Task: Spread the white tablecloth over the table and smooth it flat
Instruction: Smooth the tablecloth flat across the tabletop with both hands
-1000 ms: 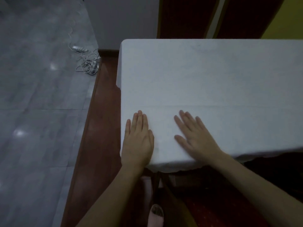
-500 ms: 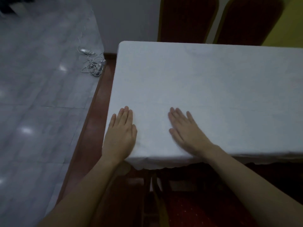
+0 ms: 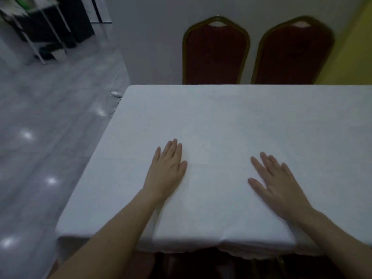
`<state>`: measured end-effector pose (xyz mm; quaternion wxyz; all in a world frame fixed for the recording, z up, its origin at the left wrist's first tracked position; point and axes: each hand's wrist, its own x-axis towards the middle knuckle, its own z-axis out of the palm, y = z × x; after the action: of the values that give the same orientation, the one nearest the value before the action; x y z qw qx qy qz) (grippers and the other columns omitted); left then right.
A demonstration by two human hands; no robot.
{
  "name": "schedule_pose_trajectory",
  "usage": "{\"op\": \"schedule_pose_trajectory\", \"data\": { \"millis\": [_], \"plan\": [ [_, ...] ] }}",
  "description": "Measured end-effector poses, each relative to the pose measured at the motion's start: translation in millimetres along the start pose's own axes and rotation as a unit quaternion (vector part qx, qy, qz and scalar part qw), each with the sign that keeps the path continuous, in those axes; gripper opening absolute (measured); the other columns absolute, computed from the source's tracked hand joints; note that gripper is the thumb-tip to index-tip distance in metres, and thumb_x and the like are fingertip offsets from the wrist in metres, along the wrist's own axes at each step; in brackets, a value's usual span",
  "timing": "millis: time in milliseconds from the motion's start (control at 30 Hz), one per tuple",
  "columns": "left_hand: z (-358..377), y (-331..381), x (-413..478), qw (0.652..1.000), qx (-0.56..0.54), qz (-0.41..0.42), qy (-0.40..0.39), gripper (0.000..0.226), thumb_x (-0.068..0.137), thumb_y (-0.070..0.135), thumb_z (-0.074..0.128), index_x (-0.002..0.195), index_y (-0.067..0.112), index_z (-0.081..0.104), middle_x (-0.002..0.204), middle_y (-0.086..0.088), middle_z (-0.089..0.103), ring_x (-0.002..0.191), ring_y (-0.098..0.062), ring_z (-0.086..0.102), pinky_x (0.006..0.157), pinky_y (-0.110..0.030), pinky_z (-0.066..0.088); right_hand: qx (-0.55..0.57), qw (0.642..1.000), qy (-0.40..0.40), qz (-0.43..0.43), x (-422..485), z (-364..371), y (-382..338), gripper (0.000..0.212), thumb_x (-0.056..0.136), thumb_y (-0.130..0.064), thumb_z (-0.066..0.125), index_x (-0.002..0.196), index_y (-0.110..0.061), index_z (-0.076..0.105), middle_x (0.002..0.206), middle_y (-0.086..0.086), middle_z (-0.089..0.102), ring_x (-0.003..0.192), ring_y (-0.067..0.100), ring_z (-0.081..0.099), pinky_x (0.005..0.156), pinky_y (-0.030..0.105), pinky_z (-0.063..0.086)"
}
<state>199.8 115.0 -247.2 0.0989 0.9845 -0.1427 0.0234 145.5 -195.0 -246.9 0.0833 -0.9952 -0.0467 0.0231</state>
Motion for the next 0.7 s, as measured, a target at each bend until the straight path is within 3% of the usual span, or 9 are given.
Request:
{"op": "schedule_pose_trajectory", "data": {
  "millis": [167, 267, 333, 433, 567, 633, 700],
  "plan": [
    [10, 2, 10, 0.988, 0.006, -0.151, 0.03, 0.085, 0.083, 0.061, 0.006, 0.152, 0.011, 0.007, 0.161, -0.004, -0.002, 0.147, -0.014, -0.009, 0.119, -0.043, -0.01, -0.005, 1.0, 0.013, 0.013, -12, 7, 29, 0.072, 0.089, -0.062, 0.006, 0.151, -0.027, 0.012, 0.159, -0.005, 0.002, 0.147, 0.011, -0.006, 0.118, 0.033, -0.005],
    [11, 2, 10, 0.985, -0.01, -0.167, 0.033, 0.088, 0.081, 0.064, 0.005, 0.152, 0.012, 0.003, 0.161, -0.003, -0.004, 0.147, -0.012, -0.011, 0.12, -0.043, -0.008, -0.001, 0.997, 0.02, -0.07, 4, 7, 8, 0.068, 0.097, -0.053, 0.009, 0.147, -0.013, 0.031, 0.156, 0.001, 0.02, 0.145, 0.019, 0.017, 0.116, 0.035, 0.005],
    [12, 1, 12, 0.985, -0.013, -0.168, 0.037, 0.088, 0.081, 0.064, 0.003, 0.152, 0.012, 0.002, 0.161, -0.003, -0.004, 0.147, -0.012, -0.011, 0.12, -0.043, -0.008, -0.005, 0.986, 0.008, -0.165, 24, 9, -22, 0.065, 0.099, -0.05, 0.009, 0.146, -0.012, 0.032, 0.155, 0.001, 0.022, 0.144, 0.022, 0.023, 0.113, 0.037, 0.009],
    [14, 1, 12, 0.985, -0.01, -0.169, 0.037, 0.086, 0.082, 0.065, 0.0, 0.151, 0.014, -0.003, 0.161, -0.002, -0.007, 0.147, -0.013, -0.013, 0.12, -0.043, -0.008, 0.013, 0.967, -0.02, -0.253, 62, 14, -75, 0.069, 0.094, -0.053, 0.002, 0.151, -0.016, 0.014, 0.158, -0.004, 0.003, 0.147, 0.016, 0.0, 0.114, 0.038, -0.004],
    [12, 3, 15, 0.986, -0.012, -0.164, 0.037, 0.086, 0.082, 0.064, -0.002, 0.151, 0.013, -0.006, 0.16, -0.003, -0.01, 0.146, -0.013, -0.015, 0.119, -0.043, -0.01, 0.008, 0.974, -0.047, -0.223, 111, 10, -93, 0.07, 0.091, -0.06, 0.008, 0.152, -0.025, -0.001, 0.157, -0.007, -0.013, 0.145, 0.009, -0.015, 0.119, 0.037, -0.008],
    [11, 1, 14, 0.986, -0.021, -0.163, 0.039, 0.085, 0.083, 0.063, 0.001, 0.151, 0.012, -0.004, 0.16, -0.003, -0.008, 0.146, -0.014, -0.014, 0.118, -0.043, -0.01, 0.012, 0.985, -0.05, -0.162, 132, 8, -77, 0.074, 0.088, -0.068, 0.013, 0.151, -0.031, -0.003, 0.157, -0.009, -0.017, 0.145, 0.007, -0.017, 0.119, 0.037, -0.008],
    [13, 1, 14, 0.986, -0.022, -0.159, 0.043, 0.084, 0.085, 0.062, 0.006, 0.151, 0.01, 0.001, 0.161, -0.005, -0.002, 0.147, -0.015, -0.01, 0.117, -0.044, -0.007, 0.019, 0.997, -0.029, -0.066, 145, 5, -49, 0.083, 0.08, -0.076, 0.003, 0.151, -0.033, -0.002, 0.158, -0.007, -0.015, 0.145, 0.01, -0.015, 0.119, 0.036, -0.007]
  ]
}}
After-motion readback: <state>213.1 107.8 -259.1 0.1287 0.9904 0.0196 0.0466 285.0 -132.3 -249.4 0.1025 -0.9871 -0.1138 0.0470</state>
